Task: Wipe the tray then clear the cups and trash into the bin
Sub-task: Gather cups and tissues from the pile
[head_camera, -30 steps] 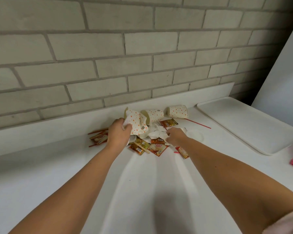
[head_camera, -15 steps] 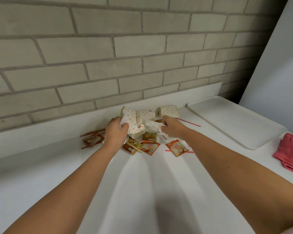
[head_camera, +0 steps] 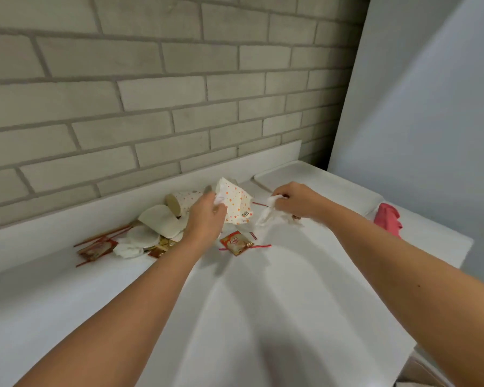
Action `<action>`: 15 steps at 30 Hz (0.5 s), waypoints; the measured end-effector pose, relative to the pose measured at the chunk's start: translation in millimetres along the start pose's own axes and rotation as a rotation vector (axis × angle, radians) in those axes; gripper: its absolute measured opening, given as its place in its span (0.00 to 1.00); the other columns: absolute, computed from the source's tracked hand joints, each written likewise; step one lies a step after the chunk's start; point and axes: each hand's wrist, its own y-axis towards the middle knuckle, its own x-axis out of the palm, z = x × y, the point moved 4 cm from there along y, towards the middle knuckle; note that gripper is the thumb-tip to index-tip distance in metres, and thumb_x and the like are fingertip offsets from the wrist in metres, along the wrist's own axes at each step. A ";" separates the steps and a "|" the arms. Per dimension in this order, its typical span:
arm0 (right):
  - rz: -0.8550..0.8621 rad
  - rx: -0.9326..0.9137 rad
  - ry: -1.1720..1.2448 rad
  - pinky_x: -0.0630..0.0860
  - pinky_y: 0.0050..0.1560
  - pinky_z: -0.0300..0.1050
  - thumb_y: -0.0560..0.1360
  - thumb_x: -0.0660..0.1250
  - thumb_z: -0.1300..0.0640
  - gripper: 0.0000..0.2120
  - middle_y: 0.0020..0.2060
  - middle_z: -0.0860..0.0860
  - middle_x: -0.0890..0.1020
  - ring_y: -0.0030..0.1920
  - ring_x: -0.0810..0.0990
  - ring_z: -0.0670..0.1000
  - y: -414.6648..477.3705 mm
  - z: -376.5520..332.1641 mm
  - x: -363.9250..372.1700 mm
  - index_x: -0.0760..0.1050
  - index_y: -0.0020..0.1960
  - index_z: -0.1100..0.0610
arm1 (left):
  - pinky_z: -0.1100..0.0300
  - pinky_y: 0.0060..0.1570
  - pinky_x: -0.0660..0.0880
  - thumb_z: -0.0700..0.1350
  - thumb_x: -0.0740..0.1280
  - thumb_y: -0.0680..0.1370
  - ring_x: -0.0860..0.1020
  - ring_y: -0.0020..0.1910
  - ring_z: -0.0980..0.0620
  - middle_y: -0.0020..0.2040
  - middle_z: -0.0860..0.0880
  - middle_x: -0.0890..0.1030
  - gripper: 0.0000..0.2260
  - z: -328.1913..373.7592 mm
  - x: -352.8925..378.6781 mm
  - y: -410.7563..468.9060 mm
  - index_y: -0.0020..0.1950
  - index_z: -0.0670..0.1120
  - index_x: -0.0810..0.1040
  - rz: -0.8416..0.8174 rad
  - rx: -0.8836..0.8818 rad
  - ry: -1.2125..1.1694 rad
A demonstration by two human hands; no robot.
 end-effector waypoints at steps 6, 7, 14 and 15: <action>0.086 0.095 -0.084 0.68 0.26 0.36 0.74 0.58 0.64 0.09 0.34 0.53 0.76 0.24 0.71 0.48 -54.3 57.9 -55.3 0.77 0.45 0.60 | 0.66 0.25 0.61 0.42 0.57 0.80 0.64 0.30 0.56 0.34 0.51 0.67 0.09 72.3 74.4 -35.7 0.40 0.42 0.65 -0.202 0.122 -0.007; 0.097 0.113 -0.109 0.69 0.27 0.36 0.74 0.59 0.64 0.08 0.33 0.53 0.76 0.24 0.72 0.47 -65.0 69.0 -63.9 0.77 0.45 0.58 | 0.64 0.27 0.60 0.43 0.57 0.80 0.64 0.30 0.55 0.33 0.51 0.67 0.10 83.5 88.5 -42.6 0.39 0.42 0.65 -0.232 0.134 -0.011; 0.159 0.261 -0.091 0.71 0.32 0.39 0.72 0.63 0.63 0.06 0.25 0.51 0.75 0.19 0.73 0.45 -129.7 151.2 -102.8 0.78 0.42 0.56 | 0.64 0.28 0.60 0.42 0.57 0.79 0.66 0.34 0.51 0.35 0.51 0.68 0.07 155.0 169.9 -93.7 0.42 0.41 0.65 -0.422 0.221 -0.049; 0.163 0.287 -0.073 0.71 0.29 0.37 0.72 0.63 0.63 0.05 0.25 0.50 0.73 0.17 0.72 0.42 -138.1 163.0 -104.4 0.78 0.42 0.57 | 0.64 0.27 0.60 0.42 0.57 0.79 0.67 0.36 0.49 0.35 0.51 0.69 0.07 162.5 179.3 -101.7 0.42 0.41 0.66 -0.448 0.235 -0.058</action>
